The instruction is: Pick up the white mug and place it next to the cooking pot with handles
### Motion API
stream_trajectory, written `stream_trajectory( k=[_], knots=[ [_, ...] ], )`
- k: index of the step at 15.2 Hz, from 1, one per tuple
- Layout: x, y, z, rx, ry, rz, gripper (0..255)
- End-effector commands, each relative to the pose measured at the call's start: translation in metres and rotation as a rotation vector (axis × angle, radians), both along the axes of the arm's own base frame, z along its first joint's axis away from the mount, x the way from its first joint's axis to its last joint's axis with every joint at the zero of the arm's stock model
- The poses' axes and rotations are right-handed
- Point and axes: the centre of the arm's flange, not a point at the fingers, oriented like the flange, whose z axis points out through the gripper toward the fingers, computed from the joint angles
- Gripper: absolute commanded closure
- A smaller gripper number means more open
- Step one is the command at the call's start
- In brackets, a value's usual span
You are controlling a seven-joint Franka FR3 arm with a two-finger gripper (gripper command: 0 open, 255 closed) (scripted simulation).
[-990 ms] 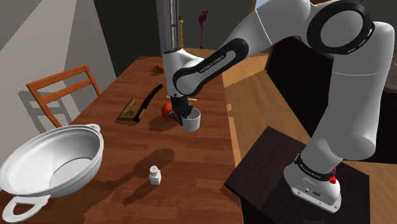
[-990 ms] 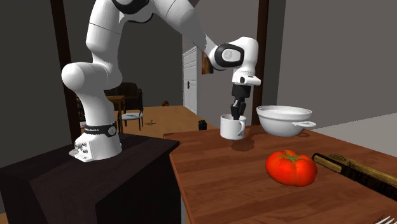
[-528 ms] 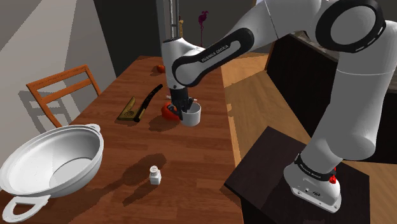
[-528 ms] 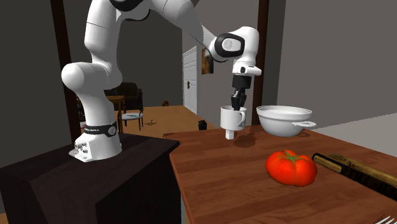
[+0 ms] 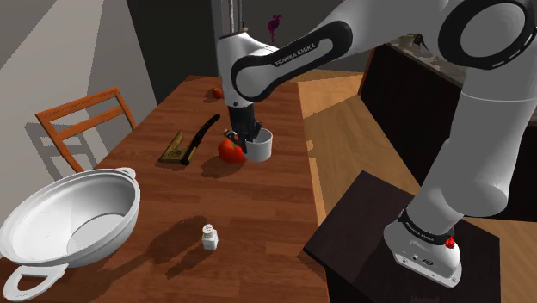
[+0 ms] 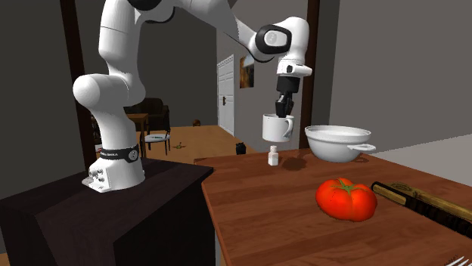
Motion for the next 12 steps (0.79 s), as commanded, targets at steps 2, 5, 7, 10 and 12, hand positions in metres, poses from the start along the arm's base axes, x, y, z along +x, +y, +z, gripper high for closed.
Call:
stream_trajectory(
  k=[2, 5, 7, 10, 12],
  knots=[
    [0.0, 0.0, 0.016, 0.0, 0.0, 0.0, 255],
    [0.0, 0.0, 0.032, 0.0, 0.0, 0.0, 255],
    [0.002, 0.013, 0.033, 0.0, 0.0, 0.0, 255],
    [0.01, 0.052, 0.033, 0.0, 0.0, 0.0, 255],
    [0.014, 0.078, 0.033, 0.0, 0.0, 0.0, 255]
  ],
)
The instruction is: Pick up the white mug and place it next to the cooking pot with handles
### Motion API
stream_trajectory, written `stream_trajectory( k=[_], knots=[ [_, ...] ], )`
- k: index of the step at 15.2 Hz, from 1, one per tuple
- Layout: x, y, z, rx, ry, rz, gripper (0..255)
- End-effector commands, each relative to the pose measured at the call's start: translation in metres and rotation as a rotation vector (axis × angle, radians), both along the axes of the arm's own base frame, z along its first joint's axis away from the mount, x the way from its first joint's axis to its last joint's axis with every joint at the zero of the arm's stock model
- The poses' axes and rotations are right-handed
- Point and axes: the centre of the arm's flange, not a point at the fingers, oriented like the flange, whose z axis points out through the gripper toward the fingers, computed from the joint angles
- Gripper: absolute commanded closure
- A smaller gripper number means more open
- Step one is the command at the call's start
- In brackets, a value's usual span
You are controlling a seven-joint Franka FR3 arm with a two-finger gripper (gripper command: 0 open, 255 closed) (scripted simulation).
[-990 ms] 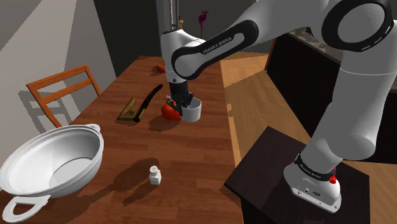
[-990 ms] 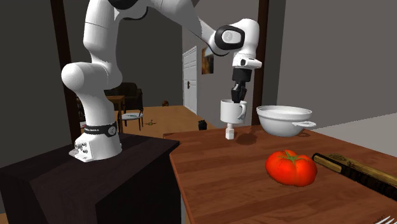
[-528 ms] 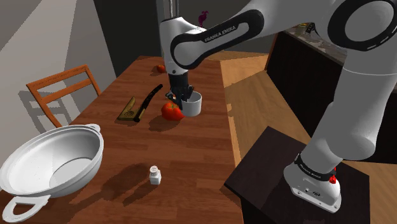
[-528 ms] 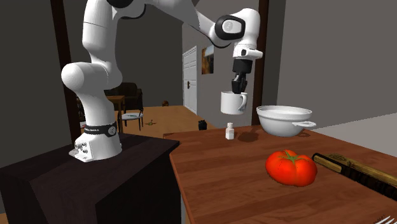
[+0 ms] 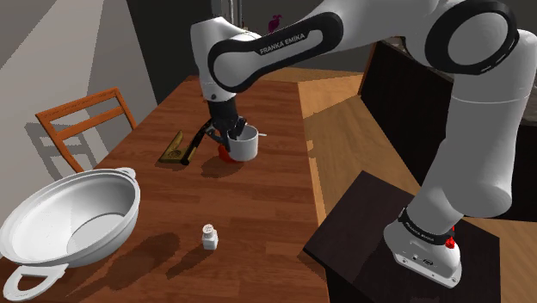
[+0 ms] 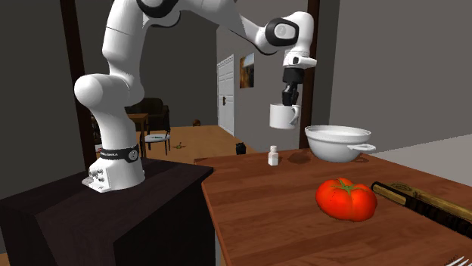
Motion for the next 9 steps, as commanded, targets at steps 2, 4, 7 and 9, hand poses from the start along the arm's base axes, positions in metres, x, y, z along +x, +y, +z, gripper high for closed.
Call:
stream_trajectory(
  k=[2, 4, 7, 9],
  knots=[
    [0.007, 0.043, 0.0, 0.0, 0.0, -0.001, 255],
    [0.012, 0.069, 0.0, 0.0, 0.0, -0.001, 255],
    [0.02, 0.111, 0.0, 0.0, 0.0, -0.001, 255],
    [0.02, 0.111, -0.011, 0.0, 0.0, -0.001, 255]
  ],
)
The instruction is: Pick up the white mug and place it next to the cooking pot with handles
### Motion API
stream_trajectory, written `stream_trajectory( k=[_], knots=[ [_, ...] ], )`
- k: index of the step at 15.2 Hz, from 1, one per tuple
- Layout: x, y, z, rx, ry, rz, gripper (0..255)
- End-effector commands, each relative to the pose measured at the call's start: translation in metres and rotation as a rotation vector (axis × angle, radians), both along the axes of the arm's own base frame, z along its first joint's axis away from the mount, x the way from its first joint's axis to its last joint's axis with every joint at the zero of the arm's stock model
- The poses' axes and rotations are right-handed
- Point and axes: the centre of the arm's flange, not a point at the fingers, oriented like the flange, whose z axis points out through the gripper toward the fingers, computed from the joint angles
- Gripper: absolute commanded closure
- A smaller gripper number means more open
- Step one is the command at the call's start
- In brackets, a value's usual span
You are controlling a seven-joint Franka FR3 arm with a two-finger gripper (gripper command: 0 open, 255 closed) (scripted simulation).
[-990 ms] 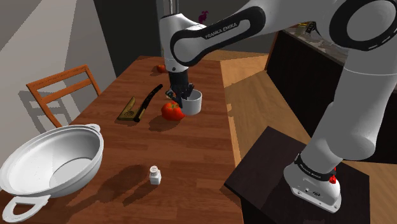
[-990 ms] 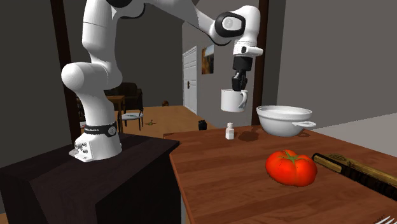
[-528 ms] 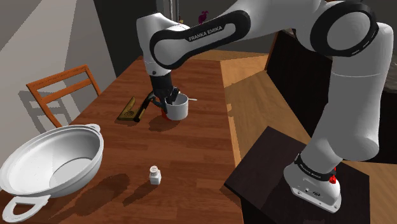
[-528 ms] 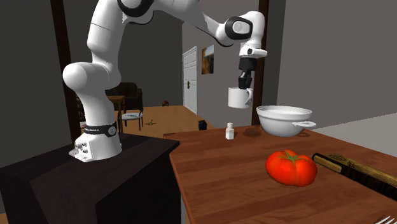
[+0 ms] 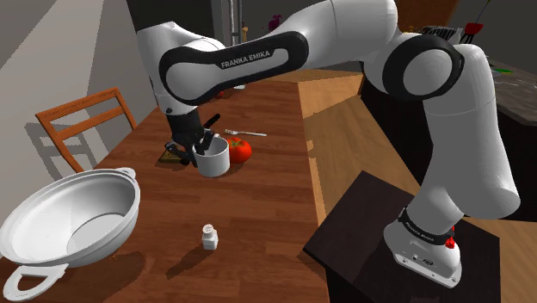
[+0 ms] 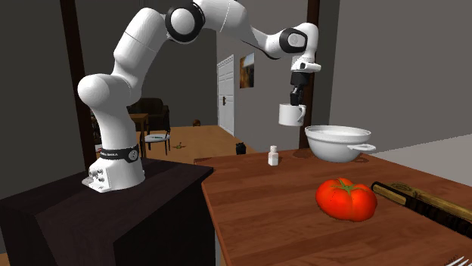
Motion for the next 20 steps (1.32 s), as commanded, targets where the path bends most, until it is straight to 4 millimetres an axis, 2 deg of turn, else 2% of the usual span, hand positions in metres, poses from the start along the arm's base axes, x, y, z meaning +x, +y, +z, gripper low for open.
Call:
stream_trajectory(
  k=[1, 20],
  knots=[
    [0.002, 0.002, -0.011, 0.0, -0.001, -0.001, 255],
    [0.002, 0.002, -0.111, 0.0, -0.001, -0.001, 255]
  ],
)
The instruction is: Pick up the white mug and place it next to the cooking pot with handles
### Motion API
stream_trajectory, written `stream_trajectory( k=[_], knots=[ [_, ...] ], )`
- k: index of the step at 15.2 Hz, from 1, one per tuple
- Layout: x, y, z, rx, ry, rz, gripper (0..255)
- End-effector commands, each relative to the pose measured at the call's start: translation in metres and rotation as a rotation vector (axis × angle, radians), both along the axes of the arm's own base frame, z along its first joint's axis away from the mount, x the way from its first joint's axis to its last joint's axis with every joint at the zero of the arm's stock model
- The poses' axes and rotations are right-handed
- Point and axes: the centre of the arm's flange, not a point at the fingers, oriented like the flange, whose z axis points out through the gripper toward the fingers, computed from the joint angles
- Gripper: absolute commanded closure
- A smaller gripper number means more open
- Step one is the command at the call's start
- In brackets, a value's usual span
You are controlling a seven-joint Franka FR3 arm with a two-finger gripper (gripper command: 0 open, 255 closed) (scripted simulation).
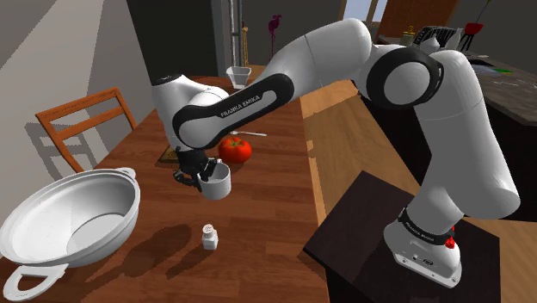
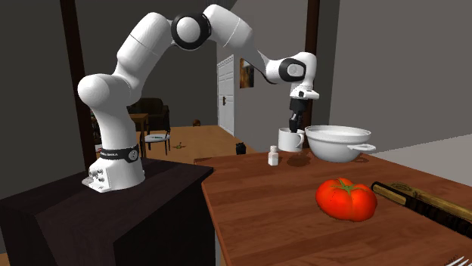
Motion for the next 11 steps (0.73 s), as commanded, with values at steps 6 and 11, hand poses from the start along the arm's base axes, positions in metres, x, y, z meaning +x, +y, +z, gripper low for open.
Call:
stream_trajectory(
  k=[6, 11],
  knots=[
    [0.001, 0.001, -0.037, 0.0, -0.001, 0.0, 255],
    [0.001, 0.001, -0.063, 0.0, -0.001, 0.0, 255]
  ],
)
